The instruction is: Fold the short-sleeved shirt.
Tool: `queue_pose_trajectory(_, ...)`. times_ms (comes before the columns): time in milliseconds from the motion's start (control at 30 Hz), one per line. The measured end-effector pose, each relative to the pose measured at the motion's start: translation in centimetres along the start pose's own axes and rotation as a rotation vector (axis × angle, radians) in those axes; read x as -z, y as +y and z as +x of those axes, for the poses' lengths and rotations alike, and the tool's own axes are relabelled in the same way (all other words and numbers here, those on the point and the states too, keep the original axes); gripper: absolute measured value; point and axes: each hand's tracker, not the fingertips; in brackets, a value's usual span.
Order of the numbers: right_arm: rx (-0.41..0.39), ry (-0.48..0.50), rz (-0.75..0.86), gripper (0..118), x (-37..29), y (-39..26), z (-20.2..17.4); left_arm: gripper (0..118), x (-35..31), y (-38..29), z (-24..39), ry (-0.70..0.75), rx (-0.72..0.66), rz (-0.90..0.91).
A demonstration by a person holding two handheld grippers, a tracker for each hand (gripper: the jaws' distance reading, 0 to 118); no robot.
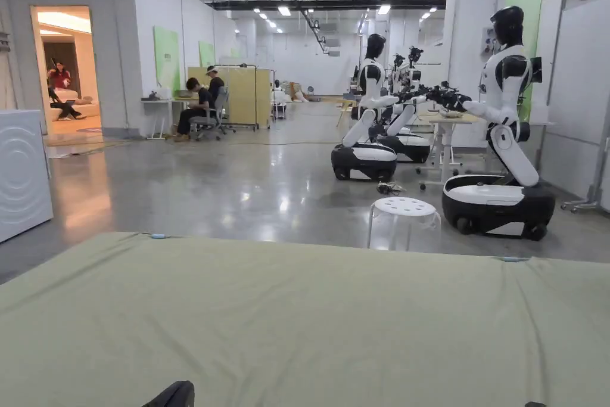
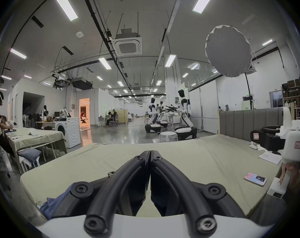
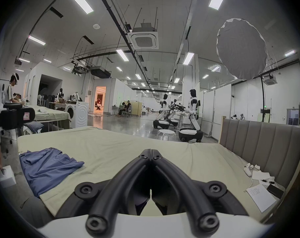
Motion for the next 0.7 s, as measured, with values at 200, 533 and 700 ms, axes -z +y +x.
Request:
queue_pose_trajectory(200, -0.022, -0.028, -0.024, 0, 0.1, -0.3, 0.6, 2, -0.2, 0.7, -0.3, -0.023, 0.045, 0.011)
queue_pose_trajectory(533, -0.072, -0.048, -0.04, 0, 0.3, 0.1, 1.0, 2, 0.3, 0.2, -0.2, -0.005, 0.123, -0.026)
queue_pose_trajectory(700, -0.115, -0.061, -0.045, 0, 0.2, 0.4, 1.0, 2, 0.3, 0.7, -0.6, -0.005, 0.136, -0.018)
